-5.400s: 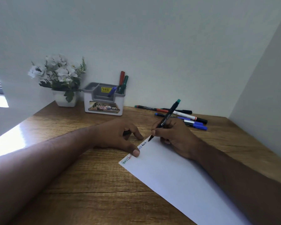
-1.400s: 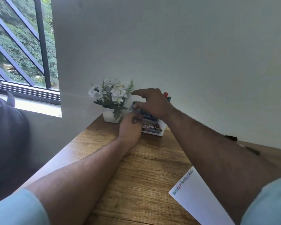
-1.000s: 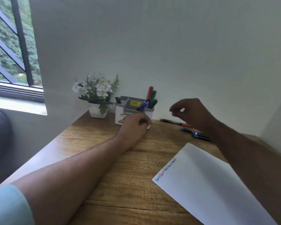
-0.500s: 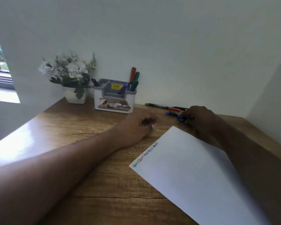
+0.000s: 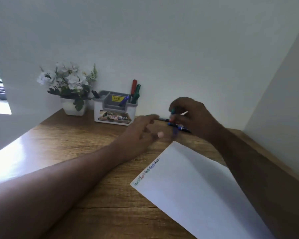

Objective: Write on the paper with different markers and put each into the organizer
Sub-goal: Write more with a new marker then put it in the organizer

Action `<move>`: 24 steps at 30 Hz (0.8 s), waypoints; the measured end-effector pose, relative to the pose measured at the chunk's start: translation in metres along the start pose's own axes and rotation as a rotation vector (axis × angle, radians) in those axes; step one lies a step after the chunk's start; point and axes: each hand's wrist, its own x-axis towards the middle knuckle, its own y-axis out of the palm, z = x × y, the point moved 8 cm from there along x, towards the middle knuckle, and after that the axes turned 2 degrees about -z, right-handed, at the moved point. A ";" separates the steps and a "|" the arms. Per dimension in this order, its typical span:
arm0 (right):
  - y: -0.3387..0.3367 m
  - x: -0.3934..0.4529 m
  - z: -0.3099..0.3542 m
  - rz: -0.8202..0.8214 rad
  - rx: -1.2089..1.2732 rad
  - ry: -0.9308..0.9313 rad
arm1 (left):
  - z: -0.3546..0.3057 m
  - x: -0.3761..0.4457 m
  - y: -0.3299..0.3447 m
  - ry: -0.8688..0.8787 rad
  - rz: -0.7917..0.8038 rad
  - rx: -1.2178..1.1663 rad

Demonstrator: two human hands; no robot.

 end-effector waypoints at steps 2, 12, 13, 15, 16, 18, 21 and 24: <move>0.008 -0.005 0.028 0.082 0.213 0.024 | -0.015 -0.007 0.001 0.099 -0.013 0.009; 0.016 -0.044 0.035 0.030 0.633 0.218 | -0.043 -0.025 -0.003 0.389 -0.093 0.192; 0.022 -0.047 0.035 0.062 0.566 0.227 | -0.049 -0.029 -0.002 0.426 -0.084 0.213; 0.025 -0.049 0.037 0.026 0.499 0.240 | -0.053 -0.033 -0.002 0.475 -0.083 0.265; 0.022 -0.049 0.038 -0.006 0.475 0.241 | -0.051 -0.032 -0.002 0.472 -0.080 0.263; 0.019 -0.049 0.040 0.002 0.461 0.226 | -0.044 -0.028 -0.001 0.428 -0.047 0.195; 0.019 -0.058 0.033 0.097 0.560 0.241 | -0.043 -0.024 0.001 0.383 0.033 0.044; 0.007 -0.065 0.019 0.012 0.670 0.321 | -0.036 -0.018 -0.003 0.268 0.017 -0.018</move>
